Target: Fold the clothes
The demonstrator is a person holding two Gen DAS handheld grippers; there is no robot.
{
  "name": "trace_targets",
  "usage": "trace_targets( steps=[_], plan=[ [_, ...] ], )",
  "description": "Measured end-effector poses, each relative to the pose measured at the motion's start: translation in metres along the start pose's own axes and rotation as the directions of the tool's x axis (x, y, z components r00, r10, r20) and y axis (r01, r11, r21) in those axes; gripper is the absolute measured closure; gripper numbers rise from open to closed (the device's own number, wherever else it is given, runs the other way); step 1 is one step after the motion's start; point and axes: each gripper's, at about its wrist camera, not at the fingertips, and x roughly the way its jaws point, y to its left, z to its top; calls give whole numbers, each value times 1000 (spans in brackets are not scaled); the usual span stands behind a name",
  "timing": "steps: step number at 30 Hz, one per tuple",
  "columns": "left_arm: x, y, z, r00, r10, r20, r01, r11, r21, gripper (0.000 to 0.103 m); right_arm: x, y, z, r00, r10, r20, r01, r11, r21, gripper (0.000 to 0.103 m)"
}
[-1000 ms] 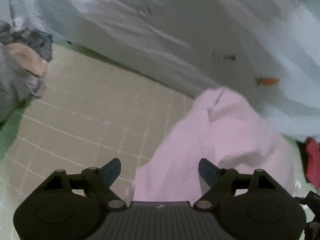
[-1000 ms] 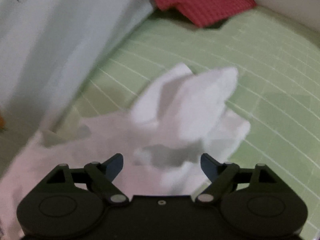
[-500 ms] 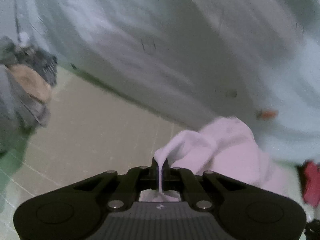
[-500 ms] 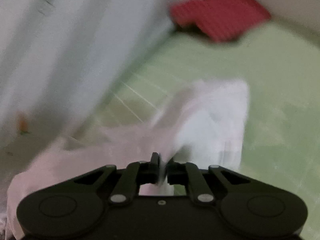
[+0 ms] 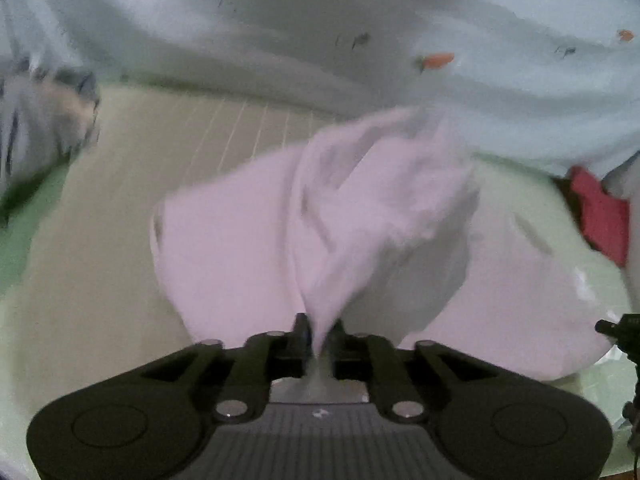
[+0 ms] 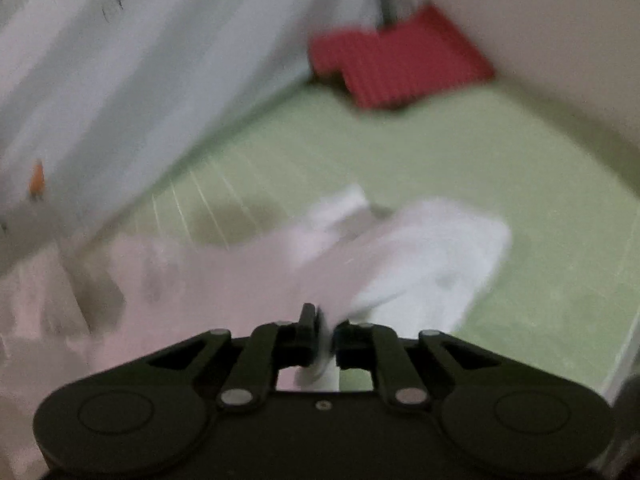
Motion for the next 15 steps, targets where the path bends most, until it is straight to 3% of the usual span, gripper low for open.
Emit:
trace_targets(
  steps=[3, 7, 10, 15],
  plan=[
    [-8, 1, -6, 1000, 19, 11, -19, 999, -35, 76, -4, -9, -6, 999, 16, -30, -17, 999, -37, 70],
    [-18, 3, -13, 999, 46, 25, -44, 996, -83, 48, -7, -11, -1, 998, 49, -48, -51, 998, -42, 49],
    [-26, 5, -19, 997, 66, 35, -62, 991, -118, 44, -4, -10, 2, 995, 71, -67, -71, 997, 4, 34],
    [-34, 11, -13, 994, 91, 56, -82, 987, -137, 36, 4, 3, -7, 995, 64, -82, -61, 998, 33, 26]
  ],
)
